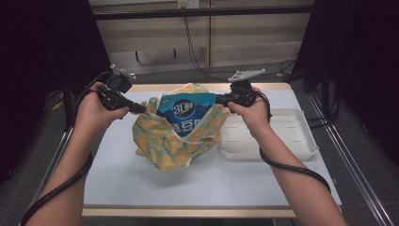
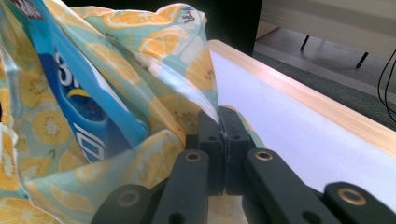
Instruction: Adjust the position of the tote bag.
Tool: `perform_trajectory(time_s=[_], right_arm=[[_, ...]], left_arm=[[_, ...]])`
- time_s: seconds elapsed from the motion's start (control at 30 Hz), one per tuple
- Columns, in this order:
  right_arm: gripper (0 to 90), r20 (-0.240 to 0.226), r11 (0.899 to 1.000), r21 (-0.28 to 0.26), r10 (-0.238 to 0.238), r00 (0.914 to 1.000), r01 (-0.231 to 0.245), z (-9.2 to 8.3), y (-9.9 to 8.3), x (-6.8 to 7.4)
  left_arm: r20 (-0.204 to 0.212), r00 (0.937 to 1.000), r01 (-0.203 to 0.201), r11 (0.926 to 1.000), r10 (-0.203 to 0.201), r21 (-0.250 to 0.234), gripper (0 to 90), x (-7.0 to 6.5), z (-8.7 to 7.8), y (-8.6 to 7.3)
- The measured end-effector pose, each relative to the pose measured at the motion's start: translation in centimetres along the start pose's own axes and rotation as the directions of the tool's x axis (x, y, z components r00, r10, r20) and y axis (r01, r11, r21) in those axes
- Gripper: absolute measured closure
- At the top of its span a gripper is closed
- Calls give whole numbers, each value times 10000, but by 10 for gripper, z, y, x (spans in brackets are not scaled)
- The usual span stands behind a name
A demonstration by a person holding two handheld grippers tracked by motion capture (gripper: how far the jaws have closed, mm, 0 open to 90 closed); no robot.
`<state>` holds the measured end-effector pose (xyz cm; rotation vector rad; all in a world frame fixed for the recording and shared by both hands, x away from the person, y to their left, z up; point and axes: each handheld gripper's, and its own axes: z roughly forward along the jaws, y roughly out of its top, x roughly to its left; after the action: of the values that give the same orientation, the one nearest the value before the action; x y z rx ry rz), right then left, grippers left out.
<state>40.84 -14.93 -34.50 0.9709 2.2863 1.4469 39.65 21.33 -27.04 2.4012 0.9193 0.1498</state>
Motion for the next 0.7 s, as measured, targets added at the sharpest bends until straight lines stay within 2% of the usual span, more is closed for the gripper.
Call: perform_trajectory(time_s=[0.13,0.17,0.2,0.23,0.27,0.37,0.4,0.47,0.5,0.53,0.6,0.7], right_arm=[[893,-30,9999,97,108,9999,-108,4,-6,-1],[893,-17,9999,116,66,10000,-66,5,-7,-1],[893,-44,9999,144,35,10000,-34,6,-8,-1],[894,-31,9999,156,43,10000,-42,6,-9,-1],[893,-48,9999,168,27,10000,-27,6,-10,-1],[891,-64,9997,239,23,10000,-21,8,-12,0],[890,-45,9997,255,15,10000,-14,8,-12,0],[890,-14,9997,259,-6,10000,6,7,-11,-1],[890,5,9997,246,3,10000,-3,6,-11,-1],[890,25,9997,240,-5,10000,4,6,-10,-1],[890,57,9996,277,-49,10000,47,5,-9,-1],[890,82,9995,320,-19,10000,17,6,-9,-2]], left_arm=[[93,9999,91,9999,-93,125,894,3,10,-7],[152,9990,418,9991,-418,-29,894,2,14,-10],[170,9986,496,9988,-495,-47,894,2,16,-11],[193,9986,499,9988,-499,-7,894,3,19,-13],[205,9995,236,9996,-239,181,894,5,19,-14],[246,9989,385,9992,-387,87,889,6,21,-16],[181,9994,299,9996,-299,19,870,6,19,-15],[-67,9991,412,9990,-413,-170,644,7,16,-14],[-85,9984,553,9982,-555,-252,612,5,14,-14],[-90,9991,417,9987,-420,-283,624,6,10,-13],[-83,9989,467,9976,-472,-510,575,5,4,-11],[-213,9996,185,9985,-196,-523,498,4,-5,-6]])
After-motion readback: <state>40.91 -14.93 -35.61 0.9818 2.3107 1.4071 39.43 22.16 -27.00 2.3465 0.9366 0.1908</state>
